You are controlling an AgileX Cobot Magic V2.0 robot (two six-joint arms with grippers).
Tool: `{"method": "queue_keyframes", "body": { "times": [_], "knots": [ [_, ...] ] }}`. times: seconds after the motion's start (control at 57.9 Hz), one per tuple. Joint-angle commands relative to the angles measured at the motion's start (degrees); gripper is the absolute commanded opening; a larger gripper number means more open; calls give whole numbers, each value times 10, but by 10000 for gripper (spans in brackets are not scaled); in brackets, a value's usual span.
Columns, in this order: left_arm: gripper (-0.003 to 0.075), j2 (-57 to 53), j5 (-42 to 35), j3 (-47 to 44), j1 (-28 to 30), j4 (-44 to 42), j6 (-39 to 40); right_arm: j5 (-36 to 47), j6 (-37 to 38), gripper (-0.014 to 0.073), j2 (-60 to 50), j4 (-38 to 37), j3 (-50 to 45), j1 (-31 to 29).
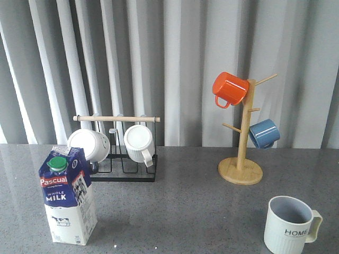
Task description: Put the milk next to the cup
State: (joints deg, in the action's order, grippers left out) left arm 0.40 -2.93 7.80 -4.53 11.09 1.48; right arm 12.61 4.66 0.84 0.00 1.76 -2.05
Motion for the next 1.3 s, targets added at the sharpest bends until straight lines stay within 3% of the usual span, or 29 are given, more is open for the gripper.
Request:
{"method": "queue_keyframes", "body": {
  "times": [0.0,0.156,0.363,0.553,0.881,1.071,1.279],
  "knots": [
    [-6,48,-24,63,0,-2,-24,-6,-31,-6,58,0,58,-2],
    [-6,173,24,166,0,-2,-51,-51,-73,-6,199,0,156,-2],
    [-6,329,94,269,0,-3,-51,-145,-47,-6,352,30,259,-2],
    [-6,411,112,276,0,-3,-51,-149,-51,-6,382,33,267,-2],
    [-6,435,81,276,0,-3,-51,-170,-53,15,385,29,268,-2],
    [-3,435,83,276,0,-3,-51,-172,-62,138,385,28,270,-2],
    [59,435,83,276,0,-3,-51,-177,-73,428,385,22,270,-2]
  ]
}}
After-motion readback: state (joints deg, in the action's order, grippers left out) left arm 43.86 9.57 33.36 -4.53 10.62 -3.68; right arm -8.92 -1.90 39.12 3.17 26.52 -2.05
